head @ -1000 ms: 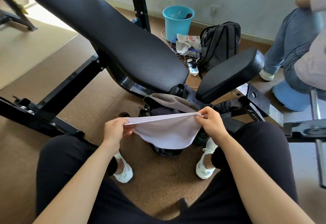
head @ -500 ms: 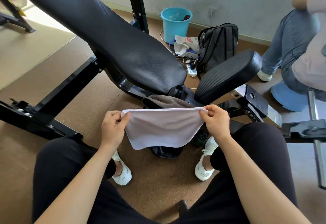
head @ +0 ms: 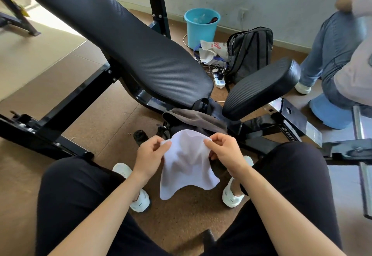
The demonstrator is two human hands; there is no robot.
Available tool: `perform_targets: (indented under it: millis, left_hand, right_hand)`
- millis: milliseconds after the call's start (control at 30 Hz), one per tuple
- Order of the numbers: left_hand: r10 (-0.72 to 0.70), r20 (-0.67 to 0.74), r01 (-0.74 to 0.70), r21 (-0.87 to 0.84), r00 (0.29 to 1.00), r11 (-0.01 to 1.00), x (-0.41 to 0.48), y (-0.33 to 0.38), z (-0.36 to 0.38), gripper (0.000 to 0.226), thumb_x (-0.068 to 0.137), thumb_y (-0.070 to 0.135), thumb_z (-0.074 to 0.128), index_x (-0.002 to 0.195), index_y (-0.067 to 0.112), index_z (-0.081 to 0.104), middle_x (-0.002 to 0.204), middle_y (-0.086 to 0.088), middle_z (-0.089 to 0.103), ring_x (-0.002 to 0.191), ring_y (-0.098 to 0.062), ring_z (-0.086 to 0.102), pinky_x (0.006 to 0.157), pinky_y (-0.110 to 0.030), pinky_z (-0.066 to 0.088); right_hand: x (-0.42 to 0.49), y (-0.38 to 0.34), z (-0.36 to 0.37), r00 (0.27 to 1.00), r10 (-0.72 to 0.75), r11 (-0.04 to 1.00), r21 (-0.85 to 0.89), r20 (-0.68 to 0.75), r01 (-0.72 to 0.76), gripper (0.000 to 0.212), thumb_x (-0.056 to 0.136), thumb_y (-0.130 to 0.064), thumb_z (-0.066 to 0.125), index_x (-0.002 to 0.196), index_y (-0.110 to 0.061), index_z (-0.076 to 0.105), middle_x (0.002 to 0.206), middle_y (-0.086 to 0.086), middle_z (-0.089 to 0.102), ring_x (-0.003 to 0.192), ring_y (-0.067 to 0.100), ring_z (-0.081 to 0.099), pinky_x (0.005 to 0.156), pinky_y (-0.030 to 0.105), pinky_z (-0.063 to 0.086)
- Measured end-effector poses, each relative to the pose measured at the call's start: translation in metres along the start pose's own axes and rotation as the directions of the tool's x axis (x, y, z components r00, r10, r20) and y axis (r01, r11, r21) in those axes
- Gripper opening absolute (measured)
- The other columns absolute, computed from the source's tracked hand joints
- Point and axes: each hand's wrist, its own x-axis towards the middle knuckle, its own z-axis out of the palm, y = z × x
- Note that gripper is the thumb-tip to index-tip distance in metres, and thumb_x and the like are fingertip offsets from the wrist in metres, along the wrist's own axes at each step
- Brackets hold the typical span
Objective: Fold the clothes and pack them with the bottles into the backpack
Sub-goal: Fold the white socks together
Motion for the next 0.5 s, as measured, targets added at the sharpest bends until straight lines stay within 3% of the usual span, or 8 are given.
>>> perform_targets:
  millis: [67, 167, 367, 500]
  left_hand:
    - [0.041, 0.099, -0.042, 0.013, 0.994, 0.999, -0.006, 0.003, 0.008, 0.02, 0.097, 0.025, 0.068, 0.079, 0.015, 0.065, 0.072, -0.002, 0.061, 0.067, -0.015, 0.057, 0.066, -0.027, 0.046]
    - [0.068, 0.184, -0.065, -0.022, 0.981, 0.998, -0.013, 0.008, 0.019, 0.014, 0.096, 0.022, 0.07, 0.082, 0.017, 0.068, 0.075, -0.002, 0.067, 0.07, -0.017, 0.066, 0.065, -0.037, 0.059]
    - [0.05, 0.167, -0.044, -0.04, 0.985, 0.998, -0.018, 0.017, 0.026, 0.013, 0.093, 0.018, 0.074, 0.08, 0.018, 0.071, 0.078, -0.001, 0.073, 0.076, -0.018, 0.074, 0.069, -0.038, 0.064]
    - [0.022, 0.136, -0.014, -0.054, 0.99, 0.998, -0.017, 0.014, 0.027, 0.014, 0.091, 0.018, 0.076, 0.081, 0.009, 0.073, 0.076, -0.003, 0.074, 0.073, -0.017, 0.073, 0.068, -0.031, 0.061]
  right_hand:
    - [-0.004, -0.001, 0.007, 0.997, -0.031, 1.0, 0.0, 0.064, 0.031, 0.016, 0.097, -0.019, 0.068, 0.093, -0.003, 0.07, 0.082, 0.016, 0.073, 0.068, 0.015, 0.066, 0.066, 0.025, 0.056]
    - [-0.009, -0.001, 0.015, 0.986, -0.078, 0.996, -0.023, 0.147, 0.082, 0.011, 0.097, -0.016, 0.068, 0.094, -0.006, 0.071, 0.086, 0.013, 0.075, 0.076, 0.023, 0.071, 0.074, 0.032, 0.06]
    - [-0.013, 0.001, 0.026, 0.959, -0.159, 0.974, -0.123, 0.235, 0.192, 0.014, 0.089, -0.02, 0.076, 0.101, -0.015, 0.071, 0.09, 0.01, 0.073, 0.087, 0.031, 0.069, 0.078, 0.046, 0.06]
    - [-0.016, 0.004, 0.029, 0.934, -0.217, 0.918, -0.266, 0.285, 0.294, 0.04, 0.073, -0.026, 0.085, 0.105, -0.024, 0.061, 0.092, 0.0, 0.064, 0.081, 0.019, 0.061, 0.07, 0.034, 0.057]
